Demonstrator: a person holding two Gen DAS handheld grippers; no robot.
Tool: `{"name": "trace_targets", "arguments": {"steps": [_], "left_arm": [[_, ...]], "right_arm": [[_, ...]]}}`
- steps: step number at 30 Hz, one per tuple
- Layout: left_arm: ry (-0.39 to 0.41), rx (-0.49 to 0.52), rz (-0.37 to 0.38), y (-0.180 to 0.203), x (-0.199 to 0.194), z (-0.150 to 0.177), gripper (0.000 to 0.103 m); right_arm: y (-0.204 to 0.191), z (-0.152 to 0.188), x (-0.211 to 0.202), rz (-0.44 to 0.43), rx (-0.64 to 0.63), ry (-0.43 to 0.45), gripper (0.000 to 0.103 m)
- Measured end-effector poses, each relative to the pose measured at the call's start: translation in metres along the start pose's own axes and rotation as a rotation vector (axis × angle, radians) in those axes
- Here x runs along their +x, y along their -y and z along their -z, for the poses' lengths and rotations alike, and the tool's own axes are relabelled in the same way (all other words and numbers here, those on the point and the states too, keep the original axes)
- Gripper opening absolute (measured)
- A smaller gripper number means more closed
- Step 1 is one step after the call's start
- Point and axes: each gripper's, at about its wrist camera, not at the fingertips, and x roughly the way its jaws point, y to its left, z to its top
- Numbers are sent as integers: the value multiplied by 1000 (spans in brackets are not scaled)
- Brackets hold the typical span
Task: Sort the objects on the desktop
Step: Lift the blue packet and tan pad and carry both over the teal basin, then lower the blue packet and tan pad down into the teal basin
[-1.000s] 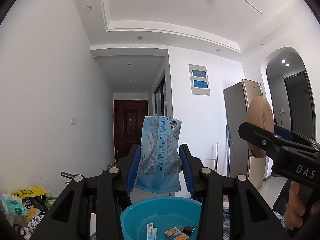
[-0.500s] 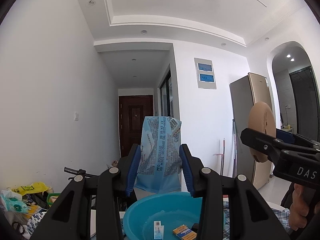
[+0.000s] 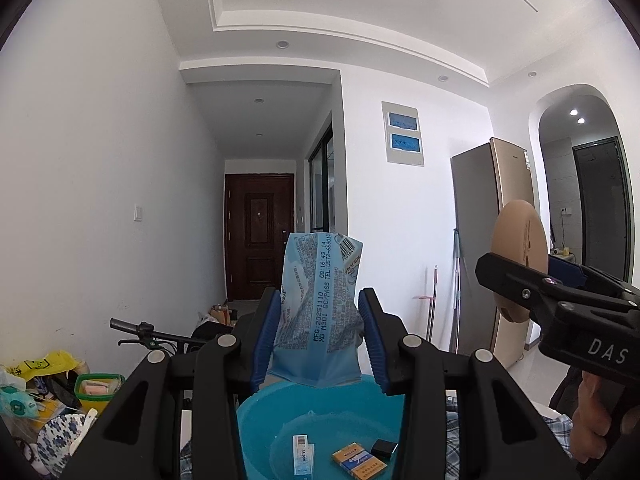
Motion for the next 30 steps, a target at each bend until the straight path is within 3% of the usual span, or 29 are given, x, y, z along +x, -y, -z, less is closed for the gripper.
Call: {"name": "trace_targets", "arguments": {"steps": [10,25,30], "left_arm": [[-184,-27,-43,-12,85,37,42],[-408,-34,-51,-12,163,94,42],[-520,-75,-40,-20,192,123,42]], "right_arm": [[10,25,71,42,-21,-182,81],[38,74,156,66,29,-432,81],[44,94,178,70,30,-508,81]]}}
